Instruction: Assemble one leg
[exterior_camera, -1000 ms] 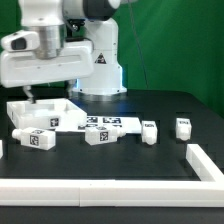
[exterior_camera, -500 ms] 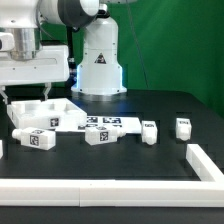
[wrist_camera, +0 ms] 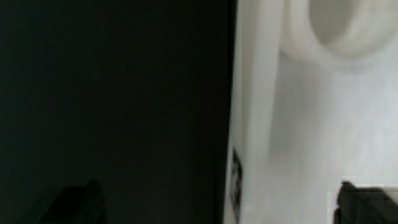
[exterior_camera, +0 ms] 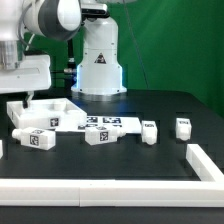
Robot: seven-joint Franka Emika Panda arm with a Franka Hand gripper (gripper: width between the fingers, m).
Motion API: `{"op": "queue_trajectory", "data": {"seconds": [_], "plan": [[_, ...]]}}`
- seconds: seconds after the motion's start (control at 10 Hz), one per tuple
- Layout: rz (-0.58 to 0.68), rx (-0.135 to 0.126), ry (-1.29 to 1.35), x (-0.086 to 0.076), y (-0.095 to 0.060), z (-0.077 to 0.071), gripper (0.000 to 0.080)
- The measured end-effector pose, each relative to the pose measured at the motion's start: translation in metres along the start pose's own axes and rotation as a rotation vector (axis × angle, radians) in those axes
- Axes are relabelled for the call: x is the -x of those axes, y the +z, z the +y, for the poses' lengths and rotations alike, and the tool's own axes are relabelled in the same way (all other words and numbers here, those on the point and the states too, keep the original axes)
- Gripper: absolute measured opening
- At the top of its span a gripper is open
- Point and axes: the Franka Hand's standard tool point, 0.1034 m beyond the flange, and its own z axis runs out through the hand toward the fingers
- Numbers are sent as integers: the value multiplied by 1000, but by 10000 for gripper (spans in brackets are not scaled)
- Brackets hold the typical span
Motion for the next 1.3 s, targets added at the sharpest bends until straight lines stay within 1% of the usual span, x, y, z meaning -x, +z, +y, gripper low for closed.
{"op": "queue_trajectory", "data": {"seconds": [0.1,0.2,0.4,0.5,0.6,0.7,0.8,0.9,1.0,1.1,1.2,1.3], "plan": [[-12,-10,-1,3,7,-4,648],[-17,-13,3,2,11,-6,648],[-17,-18,16,-6,12,-7,648],[-17,-18,18,-5,12,-7,648],[-18,-18,18,-5,12,-7,536],[-18,-18,18,-5,12,-7,536],[-18,-18,18,-5,12,-7,354],[-18,-18,18,-5,12,-7,216],[-18,-18,18,-5,12,-7,216],[-18,-18,18,-5,12,-7,59],[-17,-21,26,-6,11,-8,51],[-12,-41,77,-13,3,-12,51]]}}
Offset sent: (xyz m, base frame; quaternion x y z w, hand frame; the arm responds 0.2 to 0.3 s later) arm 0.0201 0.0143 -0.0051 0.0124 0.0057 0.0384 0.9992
